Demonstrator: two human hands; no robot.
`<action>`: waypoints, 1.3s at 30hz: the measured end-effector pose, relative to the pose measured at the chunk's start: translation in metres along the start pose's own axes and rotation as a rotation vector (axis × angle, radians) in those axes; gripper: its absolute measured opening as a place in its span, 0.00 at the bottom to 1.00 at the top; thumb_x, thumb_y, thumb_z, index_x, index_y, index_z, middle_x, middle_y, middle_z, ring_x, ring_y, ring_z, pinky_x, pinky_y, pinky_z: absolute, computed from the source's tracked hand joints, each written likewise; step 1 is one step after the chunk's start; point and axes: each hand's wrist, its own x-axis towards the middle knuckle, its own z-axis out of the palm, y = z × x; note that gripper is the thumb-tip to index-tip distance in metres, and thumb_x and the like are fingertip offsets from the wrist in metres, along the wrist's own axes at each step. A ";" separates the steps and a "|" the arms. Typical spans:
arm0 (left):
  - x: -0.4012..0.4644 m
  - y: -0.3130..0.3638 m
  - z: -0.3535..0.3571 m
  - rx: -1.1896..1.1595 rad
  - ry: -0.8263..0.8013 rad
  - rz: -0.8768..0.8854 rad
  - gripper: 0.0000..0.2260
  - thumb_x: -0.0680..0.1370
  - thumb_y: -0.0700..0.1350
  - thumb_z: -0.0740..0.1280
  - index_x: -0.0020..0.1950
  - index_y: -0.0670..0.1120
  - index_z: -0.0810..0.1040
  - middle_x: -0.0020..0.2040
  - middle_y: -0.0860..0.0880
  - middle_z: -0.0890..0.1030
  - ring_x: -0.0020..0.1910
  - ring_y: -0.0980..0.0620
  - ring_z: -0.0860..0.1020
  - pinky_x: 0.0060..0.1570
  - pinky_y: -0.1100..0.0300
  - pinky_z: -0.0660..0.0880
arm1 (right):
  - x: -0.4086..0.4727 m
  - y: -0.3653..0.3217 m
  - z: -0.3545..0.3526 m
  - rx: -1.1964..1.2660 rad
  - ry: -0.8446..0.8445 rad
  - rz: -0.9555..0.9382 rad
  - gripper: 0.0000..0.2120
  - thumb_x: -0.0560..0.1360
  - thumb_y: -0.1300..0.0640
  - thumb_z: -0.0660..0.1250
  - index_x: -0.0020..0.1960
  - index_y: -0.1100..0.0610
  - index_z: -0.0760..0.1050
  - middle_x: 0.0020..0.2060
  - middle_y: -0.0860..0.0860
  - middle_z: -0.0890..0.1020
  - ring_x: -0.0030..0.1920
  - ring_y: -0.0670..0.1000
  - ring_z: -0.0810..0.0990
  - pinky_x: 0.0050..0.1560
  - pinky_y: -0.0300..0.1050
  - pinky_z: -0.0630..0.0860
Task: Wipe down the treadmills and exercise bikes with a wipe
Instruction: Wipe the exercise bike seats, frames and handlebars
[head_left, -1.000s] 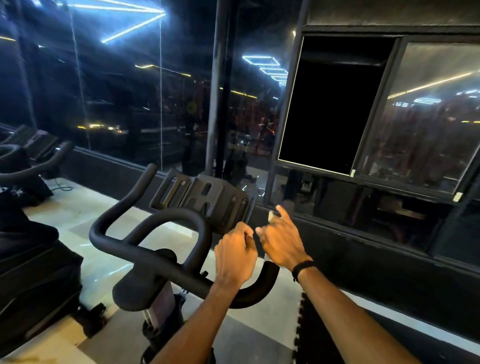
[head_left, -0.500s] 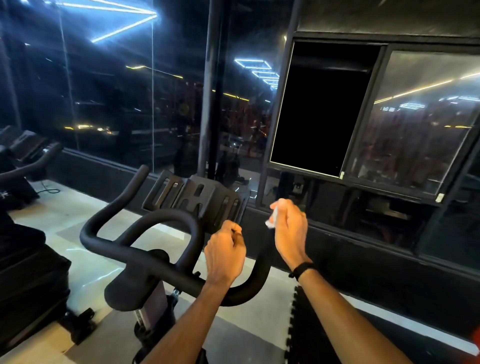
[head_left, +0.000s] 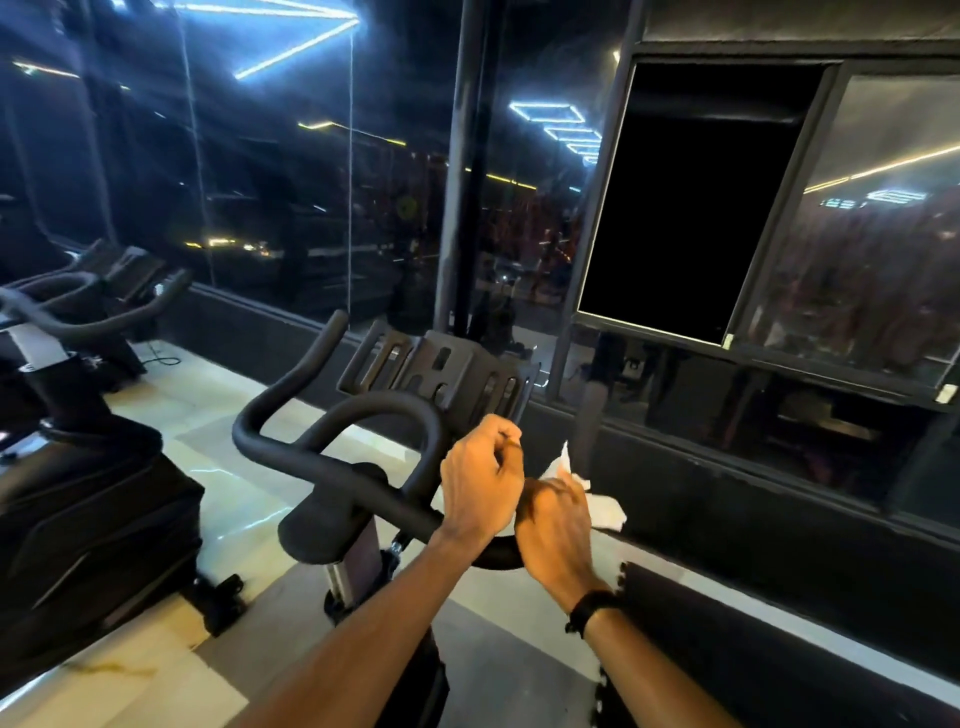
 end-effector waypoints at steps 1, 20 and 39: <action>-0.002 -0.003 -0.008 0.002 0.004 0.016 0.05 0.78 0.41 0.62 0.48 0.48 0.78 0.32 0.55 0.76 0.30 0.55 0.76 0.33 0.55 0.75 | -0.007 -0.014 0.003 0.011 0.023 0.029 0.21 0.73 0.68 0.63 0.30 0.47 0.64 0.28 0.52 0.78 0.32 0.54 0.75 0.43 0.54 0.75; 0.001 -0.080 -0.143 0.209 0.233 -0.183 0.05 0.82 0.42 0.61 0.49 0.50 0.74 0.36 0.56 0.76 0.36 0.60 0.76 0.35 0.68 0.67 | 0.033 -0.096 0.064 -0.411 -0.334 -0.449 0.41 0.79 0.34 0.31 0.53 0.57 0.77 0.45 0.53 0.82 0.57 0.53 0.75 0.78 0.59 0.50; 0.049 -0.094 -0.116 0.487 -0.141 -0.333 0.14 0.81 0.49 0.64 0.34 0.51 0.73 0.32 0.54 0.75 0.34 0.55 0.76 0.39 0.58 0.71 | 0.109 -0.043 0.074 -0.050 -0.274 -0.544 0.18 0.81 0.52 0.53 0.41 0.53 0.77 0.47 0.48 0.79 0.62 0.48 0.72 0.78 0.55 0.45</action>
